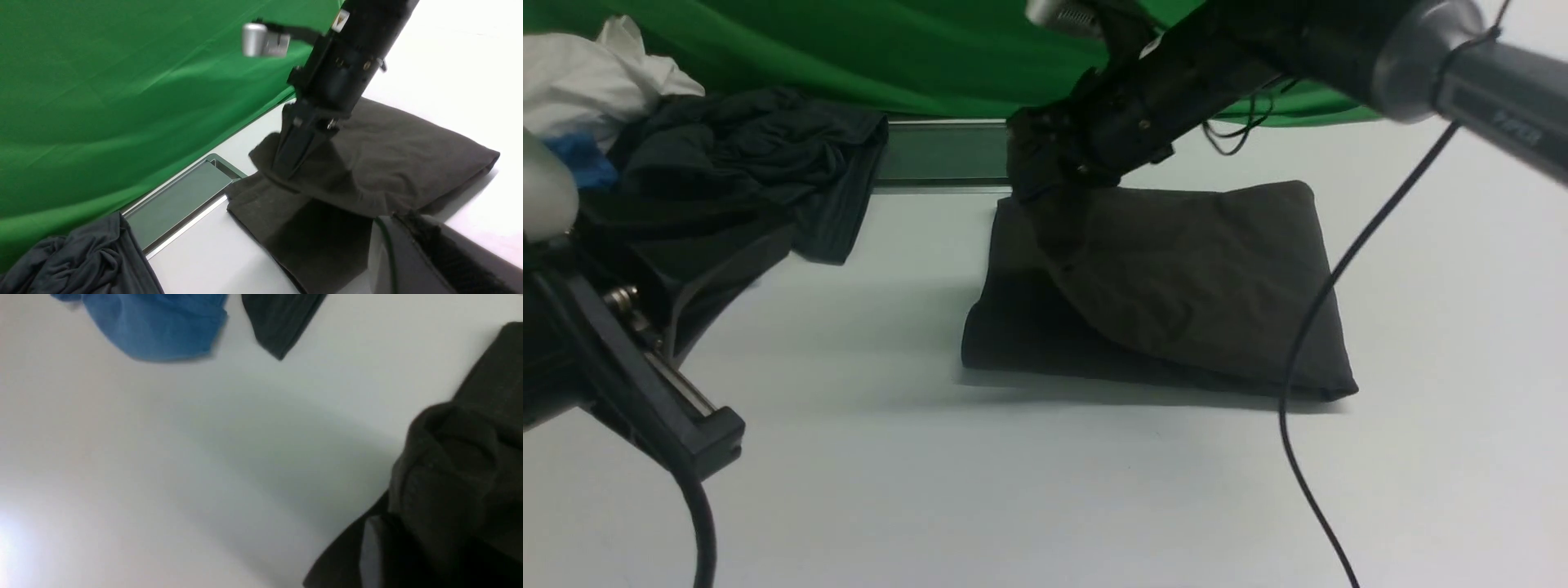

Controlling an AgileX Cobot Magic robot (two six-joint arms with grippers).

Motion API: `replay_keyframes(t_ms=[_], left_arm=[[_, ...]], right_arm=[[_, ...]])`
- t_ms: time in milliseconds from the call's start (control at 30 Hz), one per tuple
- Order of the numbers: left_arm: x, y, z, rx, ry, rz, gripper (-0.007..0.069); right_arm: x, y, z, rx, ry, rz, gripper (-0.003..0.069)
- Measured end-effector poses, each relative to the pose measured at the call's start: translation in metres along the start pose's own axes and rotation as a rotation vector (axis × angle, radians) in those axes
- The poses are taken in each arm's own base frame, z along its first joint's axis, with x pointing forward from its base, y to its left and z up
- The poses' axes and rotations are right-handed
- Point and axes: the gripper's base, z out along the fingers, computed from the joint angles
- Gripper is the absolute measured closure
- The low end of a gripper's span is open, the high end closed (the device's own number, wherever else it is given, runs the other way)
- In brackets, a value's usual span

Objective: Fold a long-sleeved shirt on a white desktop.

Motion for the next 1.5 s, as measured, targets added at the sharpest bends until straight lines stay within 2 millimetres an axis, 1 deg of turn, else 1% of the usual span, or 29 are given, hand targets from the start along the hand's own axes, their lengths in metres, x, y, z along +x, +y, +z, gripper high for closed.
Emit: replay_keyframes(t_ms=[33,67,100,200,267,300,333,400,467,533,600,633,667,700,733,767,800,833,867,967,1000,1033,1067,1100,1133,1233,1300,1367,1500], left_arm=[[0.000,0.000,0.000,0.000,0.000,0.000,0.0607],[0.000,0.000,0.000,0.000,0.000,0.000,0.0607],[0.000,0.000,0.000,0.000,0.000,0.000,0.0607],[0.000,0.000,0.000,0.000,-0.001,-0.001,0.0607],[0.000,0.000,0.000,0.000,-0.001,-0.003,0.0607],[0.000,0.000,0.001,0.001,0.001,-0.004,0.0607],[0.000,0.000,0.002,0.005,0.004,-0.009,0.0607],[0.001,0.000,0.006,0.013,0.017,-0.021,0.0607],[0.004,-0.001,0.017,0.026,0.043,-0.054,0.0607],[0.006,0.000,0.032,0.040,0.086,-0.093,0.0607],[0.006,0.002,0.053,0.048,0.128,-0.123,0.0607],[0.006,0.004,0.063,0.051,0.146,-0.127,0.0607],[0.006,0.006,0.077,0.055,0.170,-0.132,0.0607],[0.006,0.006,0.084,0.055,0.179,-0.134,0.0607],[0.009,0.009,0.110,0.063,0.225,-0.136,0.0607],[0.012,0.010,0.132,0.073,0.263,-0.125,0.0607],[0.013,0.010,0.136,0.075,0.269,-0.121,0.0607],[0.020,0.011,0.162,0.092,0.315,-0.088,0.0607],[0.024,0.012,0.181,0.100,0.338,-0.070,0.0607],[0.050,0.015,0.230,0.117,0.435,-0.074,0.0607],[0.058,0.018,0.241,0.119,0.463,-0.081,0.0607],[0.073,0.024,0.258,0.118,0.511,-0.100,0.0607],[0.084,0.028,0.267,0.118,0.550,-0.121,0.0607],[0.095,0.031,0.273,0.123,0.591,-0.142,0.0607],[0.100,0.032,0.275,0.123,0.606,-0.147,0.0607],[0.129,0.038,0.278,0.149,0.720,-0.163,0.0607],[0.133,0.039,0.278,0.160,0.747,-0.147,0.0607],[0.133,0.039,0.277,0.163,0.755,-0.139,0.0607],[0.134,0.039,0.275,0.174,0.773,-0.120,0.0607]], right_arm=[[0.000,0.001,0.001,-0.002,-0.003,0.012,0.0459],[0.000,0.001,0.001,-0.003,-0.004,0.017,0.0459],[-0.001,0.004,0.002,-0.014,-0.012,0.047,0.0349],[-0.005,0.010,-0.002,-0.032,-0.027,0.065,0.0143],[-0.008,0.012,-0.009,-0.042,-0.025,0.059,0.0087],[-0.009,0.013,-0.013,-0.047,-0.019,0.056,0.0083],[-0.011,0.014,-0.021,-0.050,-0.010,0.045,0.0092],[-0.013,0.015,-0.042,-0.036,0.010,0.006,0.0150],[-0.013,0.012,-0.069,0.041,0.026,-0.063,0.0255],[-0.012,0.004,-0.093,0.174,0.040,-0.120,0.0382],[-0.009,-0.011,-0.115,0.369,0.052,-0.140,0.0503],[-0.007,-0.019,-0.122,0.443,0.059,-0.130,0.0546],[-0.003,-0.031,-0.128,0.521,0.074,-0.120,0.0585],[-0.002,-0.036,-0.130,0.555,0.083,-0.119,0.0596],[0.006,-0.057,-0.130,0.613,0.120,-0.076,0.0624],[0.011,-0.075,-0.128,0.640,0.134,-0.050,0.0630],[0.011,-0.075,-0.128,0.642,0.128,-0.052,0.0630],[0.017,-0.097,-0.121,0.657,0.120,-0.023,0.0632],[0.017,-0.113,-0.117,0.661,0.080,-0.004,0.0632],[0.017,-0.144,-0.104,0.643,0.003,0.054,0.0632],[0.017,-0.153,-0.099,0.630,-0.020,0.068,0.0632],[0.016,-0.162,-0.093,0.616,-0.042,0.083,0.0632],[0.016,-0.169,-0.088,0.606,-0.053,0.096,0.0632],[0.018,-0.176,-0.081,0.602,-0.048,0.108,0.0632],[0.019,-0.179,-0.079,0.600,-0.043,0.112,0.0632],[0.027,-0.197,-0.055,0.594,0.003,0.120,0.0632],[0.031,-0.206,-0.044,0.592,0.014,0.125,0.0632],[0.033,-0.211,-0.037,0.592,0.012,0.125,0.0632],[0.029,-0.214,-0.034,0.595,-0.011,0.091,0.0632]])
